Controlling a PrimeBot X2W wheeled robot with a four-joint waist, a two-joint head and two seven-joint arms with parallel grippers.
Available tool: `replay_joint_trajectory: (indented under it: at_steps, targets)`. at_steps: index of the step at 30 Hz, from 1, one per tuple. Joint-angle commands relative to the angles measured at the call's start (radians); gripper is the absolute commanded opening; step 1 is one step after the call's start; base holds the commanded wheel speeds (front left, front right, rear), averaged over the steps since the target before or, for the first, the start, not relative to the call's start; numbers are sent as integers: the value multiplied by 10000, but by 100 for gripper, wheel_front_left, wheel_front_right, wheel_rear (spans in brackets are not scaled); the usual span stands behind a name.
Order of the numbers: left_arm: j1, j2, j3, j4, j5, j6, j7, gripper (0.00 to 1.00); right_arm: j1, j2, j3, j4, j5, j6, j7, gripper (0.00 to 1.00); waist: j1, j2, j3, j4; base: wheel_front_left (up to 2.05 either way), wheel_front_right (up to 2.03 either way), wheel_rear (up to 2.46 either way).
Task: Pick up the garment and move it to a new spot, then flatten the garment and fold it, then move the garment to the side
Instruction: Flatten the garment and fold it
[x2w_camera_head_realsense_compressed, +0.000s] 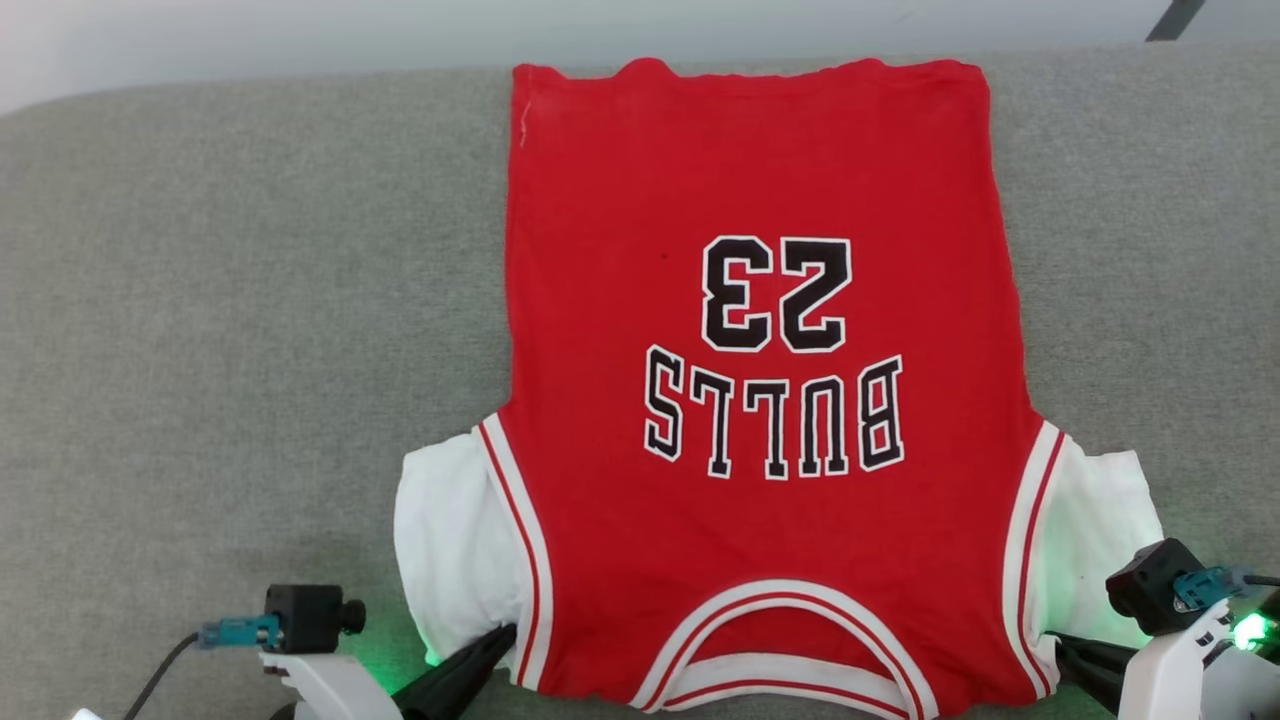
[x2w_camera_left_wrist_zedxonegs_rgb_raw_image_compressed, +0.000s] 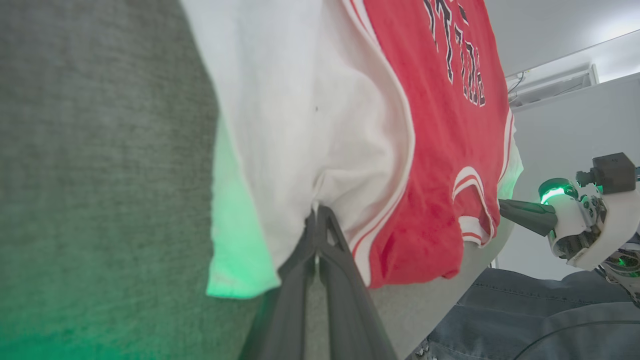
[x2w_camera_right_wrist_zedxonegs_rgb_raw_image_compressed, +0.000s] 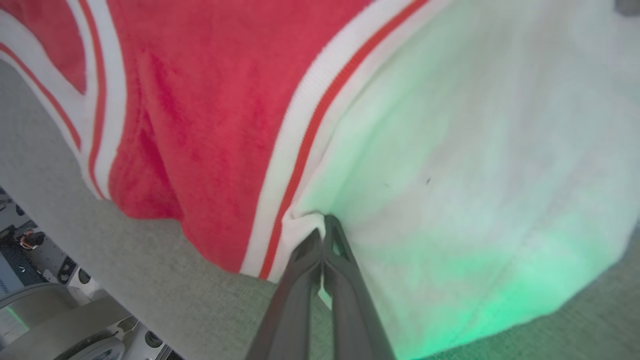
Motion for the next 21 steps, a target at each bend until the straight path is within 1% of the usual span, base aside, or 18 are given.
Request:
replay_joint_trajectory:
  at_steps: [1,4,6,8,11,13,15,16,18,20,21]
  targets:
    - [139,-180,-109,434,3,77,28,0,-166,105,193,250,-44,-27,-49,100,0,0,-20,-119,0,0,0]
    - [208,-152,-97,399,23,61,-57,0,-197,-261,-67,106,-51,-56,92,100,0,0,-21,-228,0,0,0]
    - [249,-140,-94,361,37,58,-90,0,-134,-329,-232,-86,104,-56,149,100,0,0,-18,-260,0,0,0]
    - [326,-113,-105,250,59,60,-155,0,53,-504,-673,-625,340,-19,320,100,0,0,-13,-294,0,0,0]
    - [373,-100,-112,31,157,99,-258,0,302,-886,-1651,-1475,841,-19,681,100,0,0,25,-259,0,0,0]
    - [343,-96,-101,-138,227,125,-318,0,434,-985,-2488,-2015,1239,-19,903,100,0,0,55,-189,0,0,0]
    - [270,-124,-94,-294,312,177,-359,0,327,-866,-3321,-2341,1627,-19,1149,100,0,0,103,-79,0,0,0]
    - [161,-181,-106,-464,388,226,-366,0,-13,-638,-3966,-2292,1933,-19,1668,100,0,0,190,44,0,0,0]
    - [-20,-236,-136,-629,564,219,-332,0,-765,-421,-4335,-2084,1902,-19,2231,100,0,0,342,196,0,0,0]
    - [-225,-301,-178,-788,720,211,-234,0,-1695,-6,-4450,-1647,1780,-19,2828,100,0,0,552,419,0,0,0]
    - [-225,-301,-178,-788,720,211,-234,0,-1695,-6,-4450,-1647,1780,-19,2828,100,0,0,552,419,0,0,0]
